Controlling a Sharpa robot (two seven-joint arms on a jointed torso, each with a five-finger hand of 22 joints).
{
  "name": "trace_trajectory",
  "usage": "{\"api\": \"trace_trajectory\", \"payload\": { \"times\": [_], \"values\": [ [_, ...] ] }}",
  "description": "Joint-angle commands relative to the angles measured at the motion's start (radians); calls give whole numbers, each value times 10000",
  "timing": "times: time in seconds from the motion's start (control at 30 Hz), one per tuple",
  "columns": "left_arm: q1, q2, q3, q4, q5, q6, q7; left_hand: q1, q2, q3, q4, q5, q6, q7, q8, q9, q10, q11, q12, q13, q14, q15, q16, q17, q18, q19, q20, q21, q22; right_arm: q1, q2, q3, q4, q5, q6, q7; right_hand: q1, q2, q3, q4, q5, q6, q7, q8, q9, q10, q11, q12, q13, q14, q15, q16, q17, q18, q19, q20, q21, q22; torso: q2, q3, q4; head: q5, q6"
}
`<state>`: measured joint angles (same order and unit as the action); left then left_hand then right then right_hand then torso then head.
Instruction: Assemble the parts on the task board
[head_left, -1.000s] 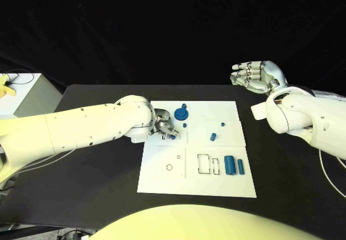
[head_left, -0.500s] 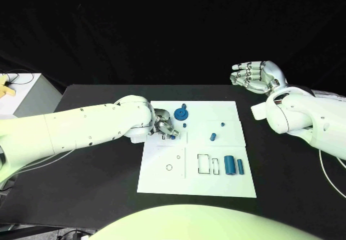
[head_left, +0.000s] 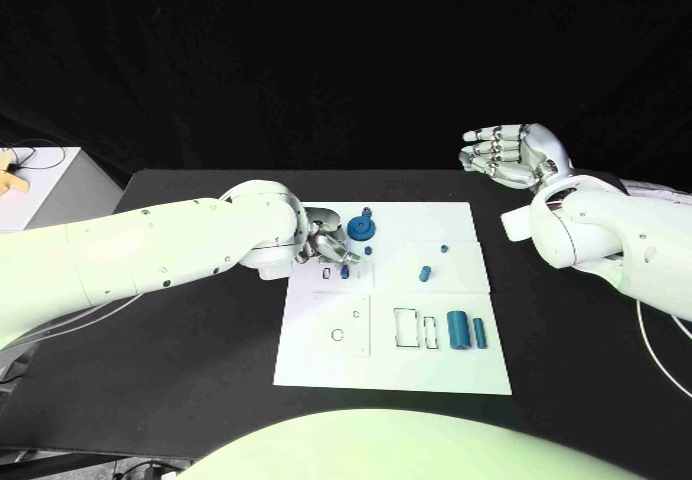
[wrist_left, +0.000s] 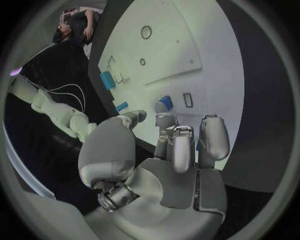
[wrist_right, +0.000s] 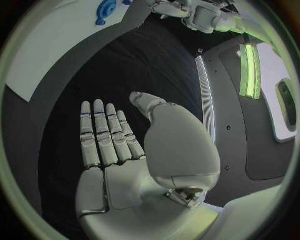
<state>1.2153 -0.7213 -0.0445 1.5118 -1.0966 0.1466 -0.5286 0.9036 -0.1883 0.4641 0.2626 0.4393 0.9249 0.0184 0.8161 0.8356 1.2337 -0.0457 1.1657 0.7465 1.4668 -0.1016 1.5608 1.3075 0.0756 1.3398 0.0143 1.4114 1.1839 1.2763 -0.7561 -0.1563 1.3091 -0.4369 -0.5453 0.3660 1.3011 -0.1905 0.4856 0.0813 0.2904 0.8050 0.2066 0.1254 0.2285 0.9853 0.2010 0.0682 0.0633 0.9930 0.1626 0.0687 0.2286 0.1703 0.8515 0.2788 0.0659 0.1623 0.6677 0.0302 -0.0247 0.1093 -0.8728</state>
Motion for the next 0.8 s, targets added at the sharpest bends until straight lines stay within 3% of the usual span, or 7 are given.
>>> {"api": "trace_trajectory", "payload": {
  "times": [0.03,0.23,0.27,0.33,0.7,0.8],
  "values": [
    [150,-92,90,102,296,-128,90,288,-13,-187,121,42,-280,98,-180,-23,-400,93,-263,-448,835,123,-160,2067,92,-223,72,-168,-293,-16,15,4,-34,-16,46,113,-70,-11,-48,9,-42,8,577,-53,-15,27,61,-56,-5,-3,63,-43,-13,109,-73,21,-51,-16,6,3,-5,4,2],
    [395,-320,413,142,426,-106,93,697,26,-436,256,81,-879,459,-1009,-482,-800,387,-442,-856,754,378,-255,1874,134,-377,286,-298,-492,-28,29,4,-60,-10,57,112,-70,-11,-48,9,-42,8,577,-53,-15,27,61,-56,-5,-3,63,-43,-13,109,-73,21,-51,-16,16,12,14,-13,2],
    [418,-334,436,123,446,-101,94,798,38,-491,258,84,-1029,572,-1295,-658,-815,480,-415,-855,756,455,-251,1880,133,-385,352,-309,-501,-29,31,4,-62,-9,59,112,-70,-11,-48,9,-42,8,577,-53,-15,27,61,-56,-5,-3,63,-43,-13,109,-73,21,-51,-16,19,11,15,-10,2],
    [492,-350,492,-3,529,-53,103,879,59,-534,253,94,-1031,610,-1427,-756,-831,523,-402,-866,752,496,-255,1871,133,-370,395,-301,-476,-30,36,4,-67,-8,64,110,-70,-11,-48,9,-42,8,577,-53,-15,27,61,-56,-5,-3,63,-43,-13,109,-73,21,-51,-16,20,13,14,4,2],
    [612,63,531,-1459,628,-3,183,1492,169,-834,263,121,-1557,1074,-2762,-1749,-1392,921,-785,-1663,656,843,-350,1657,170,-488,708,-389,-600,-32,4,4,-27,-3,78,107,-70,-11,-48,9,-42,8,577,-53,-15,27,61,-56,-5,-3,63,-43,-13,109,-73,21,-51,-16,51,-3,2,76,211],
    [618,248,517,-1973,598,-11,213,1522,168,-863,262,120,-1566,1099,-2834,-1821,-1400,945,-785,-1681,650,866,-355,1644,173,-496,731,-395,-609,-32,-15,4,-1,-2,81,107,-70,-11,-48,9,-42,8,577,-53,-15,27,61,-56,-5,-3,63,-43,-13,109,-73,21,-51,-16,57,-3,1,93,253]
  ]
}}
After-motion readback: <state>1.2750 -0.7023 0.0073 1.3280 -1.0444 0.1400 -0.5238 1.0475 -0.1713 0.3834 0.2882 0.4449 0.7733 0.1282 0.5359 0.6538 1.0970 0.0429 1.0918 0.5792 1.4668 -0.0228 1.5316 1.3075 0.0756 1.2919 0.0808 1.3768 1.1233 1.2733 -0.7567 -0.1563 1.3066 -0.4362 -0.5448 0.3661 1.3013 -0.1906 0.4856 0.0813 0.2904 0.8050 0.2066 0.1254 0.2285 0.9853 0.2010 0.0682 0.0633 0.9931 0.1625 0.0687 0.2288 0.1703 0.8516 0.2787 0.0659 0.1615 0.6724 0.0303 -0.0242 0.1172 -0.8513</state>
